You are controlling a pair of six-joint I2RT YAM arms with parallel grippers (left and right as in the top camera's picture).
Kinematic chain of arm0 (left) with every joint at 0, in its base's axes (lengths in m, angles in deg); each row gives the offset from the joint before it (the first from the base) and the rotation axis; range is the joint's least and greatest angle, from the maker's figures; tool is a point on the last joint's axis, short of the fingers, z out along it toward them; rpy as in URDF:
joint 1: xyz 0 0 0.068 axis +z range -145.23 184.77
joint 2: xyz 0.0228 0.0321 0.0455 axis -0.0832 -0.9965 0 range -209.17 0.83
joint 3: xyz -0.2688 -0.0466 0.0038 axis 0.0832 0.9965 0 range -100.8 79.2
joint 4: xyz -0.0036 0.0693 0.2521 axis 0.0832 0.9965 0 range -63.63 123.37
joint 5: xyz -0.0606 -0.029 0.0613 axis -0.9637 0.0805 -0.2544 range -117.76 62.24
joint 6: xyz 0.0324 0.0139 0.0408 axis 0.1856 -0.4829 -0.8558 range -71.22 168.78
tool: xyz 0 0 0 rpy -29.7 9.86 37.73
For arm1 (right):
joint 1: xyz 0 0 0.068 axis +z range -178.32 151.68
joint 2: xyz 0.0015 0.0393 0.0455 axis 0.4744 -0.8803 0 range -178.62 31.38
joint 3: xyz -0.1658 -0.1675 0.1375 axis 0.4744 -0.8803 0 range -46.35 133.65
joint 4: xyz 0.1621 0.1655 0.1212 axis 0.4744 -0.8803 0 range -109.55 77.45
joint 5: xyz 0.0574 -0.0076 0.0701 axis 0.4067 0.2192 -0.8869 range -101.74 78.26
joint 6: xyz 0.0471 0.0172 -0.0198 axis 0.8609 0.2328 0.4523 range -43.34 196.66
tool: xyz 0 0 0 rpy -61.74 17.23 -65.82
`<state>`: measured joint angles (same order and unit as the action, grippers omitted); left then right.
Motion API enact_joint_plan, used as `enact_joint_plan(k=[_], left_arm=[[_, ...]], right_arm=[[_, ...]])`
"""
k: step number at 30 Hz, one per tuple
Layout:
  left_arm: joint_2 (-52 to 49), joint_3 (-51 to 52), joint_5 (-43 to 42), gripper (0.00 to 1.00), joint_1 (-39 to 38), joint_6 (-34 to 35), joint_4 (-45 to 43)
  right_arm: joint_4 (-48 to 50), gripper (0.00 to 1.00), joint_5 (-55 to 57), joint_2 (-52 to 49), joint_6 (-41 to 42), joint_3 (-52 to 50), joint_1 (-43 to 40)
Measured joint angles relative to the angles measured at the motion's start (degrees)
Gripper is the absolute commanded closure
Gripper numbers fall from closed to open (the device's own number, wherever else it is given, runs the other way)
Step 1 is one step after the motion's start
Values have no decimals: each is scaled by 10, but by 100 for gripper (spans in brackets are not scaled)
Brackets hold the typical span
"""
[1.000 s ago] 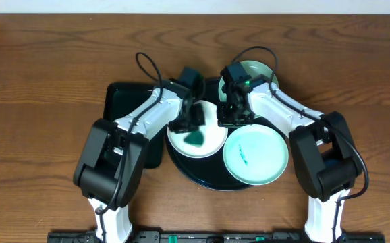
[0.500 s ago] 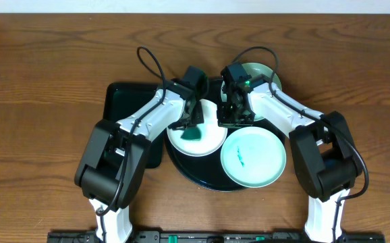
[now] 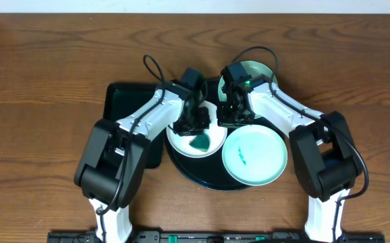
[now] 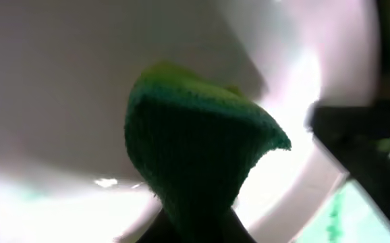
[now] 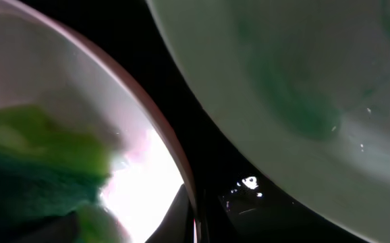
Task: Clean dirty plates on tray and stack at the side
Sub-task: 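Scrub the white plate with the sponge while the right gripper holds it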
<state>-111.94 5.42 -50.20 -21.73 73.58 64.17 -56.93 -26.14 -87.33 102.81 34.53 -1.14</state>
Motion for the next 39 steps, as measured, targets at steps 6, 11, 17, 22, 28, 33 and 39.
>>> enact_joint_plan(k=[6, 11, 17, 22, 28, 33, 39], left_arm=[[-3, 0, 108, 93, -4, 46, -34], [-4, -31, 232, 93, -7, 111, 61], [-4, -30, 196, 93, -6, 122, 85], [-14, -17, 86, 93, -4, 50, 43], [-16, -9, 63, 93, 1, 37, -43], [-17, -18, 162, 93, -15, 82, -20], [-17, -24, 240, 93, -41, 82, 34]], right_arm=[[0, 99, -2, 0, 2, 0, 0], [0, 99, -2, 0, 4, -1, 0], [3, 99, -4, 0, 4, -1, 0], [18, 99, -17, 0, 4, -9, -4], [20, 99, -19, 0, 4, -10, -4], [21, 99, -20, 0, 4, -10, -4], [35, 99, -27, 0, 4, -12, -4]])
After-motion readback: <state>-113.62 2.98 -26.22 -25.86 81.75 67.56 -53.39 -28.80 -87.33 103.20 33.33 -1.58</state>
